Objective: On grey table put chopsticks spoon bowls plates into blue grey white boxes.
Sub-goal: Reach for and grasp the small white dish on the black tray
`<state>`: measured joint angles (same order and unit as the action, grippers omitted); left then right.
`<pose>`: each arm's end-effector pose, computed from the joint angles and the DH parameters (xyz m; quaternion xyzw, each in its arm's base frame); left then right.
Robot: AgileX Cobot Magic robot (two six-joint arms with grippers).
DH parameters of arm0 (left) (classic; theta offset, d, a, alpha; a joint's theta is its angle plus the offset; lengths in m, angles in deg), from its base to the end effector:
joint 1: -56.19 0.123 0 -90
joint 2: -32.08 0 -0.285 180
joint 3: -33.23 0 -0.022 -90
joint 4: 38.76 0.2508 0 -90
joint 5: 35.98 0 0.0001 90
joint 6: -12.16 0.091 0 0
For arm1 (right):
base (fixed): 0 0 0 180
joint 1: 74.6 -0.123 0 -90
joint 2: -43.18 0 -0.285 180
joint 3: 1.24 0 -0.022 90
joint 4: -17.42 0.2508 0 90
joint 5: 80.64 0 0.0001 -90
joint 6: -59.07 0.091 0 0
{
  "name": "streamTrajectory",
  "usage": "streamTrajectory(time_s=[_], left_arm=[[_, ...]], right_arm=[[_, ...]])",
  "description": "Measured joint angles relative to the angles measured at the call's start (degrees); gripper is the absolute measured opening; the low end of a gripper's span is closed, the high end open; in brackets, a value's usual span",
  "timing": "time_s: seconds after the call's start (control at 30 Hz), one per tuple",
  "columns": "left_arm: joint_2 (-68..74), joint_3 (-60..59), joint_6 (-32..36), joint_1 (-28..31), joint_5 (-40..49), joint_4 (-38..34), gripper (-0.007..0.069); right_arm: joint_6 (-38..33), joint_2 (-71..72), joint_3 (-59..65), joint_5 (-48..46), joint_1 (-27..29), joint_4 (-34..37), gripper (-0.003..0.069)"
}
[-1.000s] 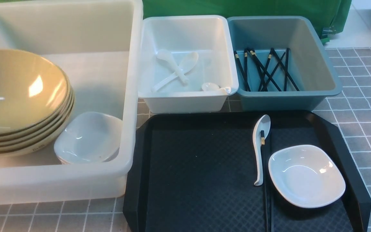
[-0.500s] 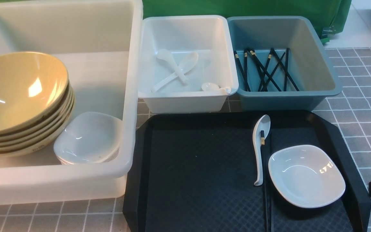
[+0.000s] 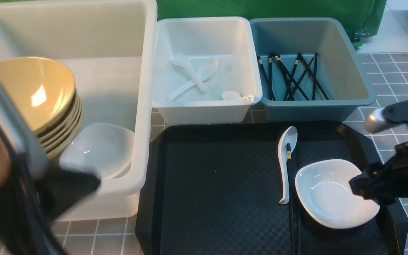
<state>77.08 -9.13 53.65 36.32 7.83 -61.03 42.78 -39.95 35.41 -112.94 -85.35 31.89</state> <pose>0.1012 -0.0620 0.3028 0.3943 0.8049 -0.1001 0.4320 0.2314 0.0563 0.2214 -0.1404 0.9564 0.0793 0.2434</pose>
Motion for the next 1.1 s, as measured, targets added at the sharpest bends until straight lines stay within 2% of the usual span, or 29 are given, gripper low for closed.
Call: streamTrajectory(time_s=[0.2, 0.4, 0.6, 0.73, 0.87, 1.1], left_arm=[[-8.58, -9.93, -9.49, -0.17, -0.88, 5.74, -0.0010], [-16.93, -14.80, -15.04, -0.17, -9.89, 10.21, -0.0010], [-20.80, -16.27, -15.33, -0.17, -12.96, 12.42, -0.0010], [-21.08, -16.27, -15.33, -0.17, -13.56, 12.55, -0.0009], [-21.10, -16.27, -15.33, -0.17, -14.35, 12.65, -0.0009], [-21.10, -16.27, -15.44, -0.17, -14.79, 12.97, -0.0008]], right_arm=[[0.13, -11.55, -4.04, 3.23, -0.02, -4.91, 0.0485], [1.26, -17.47, -5.85, 6.08, -0.07, -5.01, 0.0480], [3.07, -18.82, -6.51, 7.18, -0.07, -4.82, 0.0416], [4.60, -18.76, -8.00, 3.72, -0.07, -4.87, 0.0406], [4.88, -17.72, -10.17, -0.39, -0.07, -4.98, 0.0425], [10.81, -15.88, -13.85, -5.38, -0.07, -5.20, 0.0501]])
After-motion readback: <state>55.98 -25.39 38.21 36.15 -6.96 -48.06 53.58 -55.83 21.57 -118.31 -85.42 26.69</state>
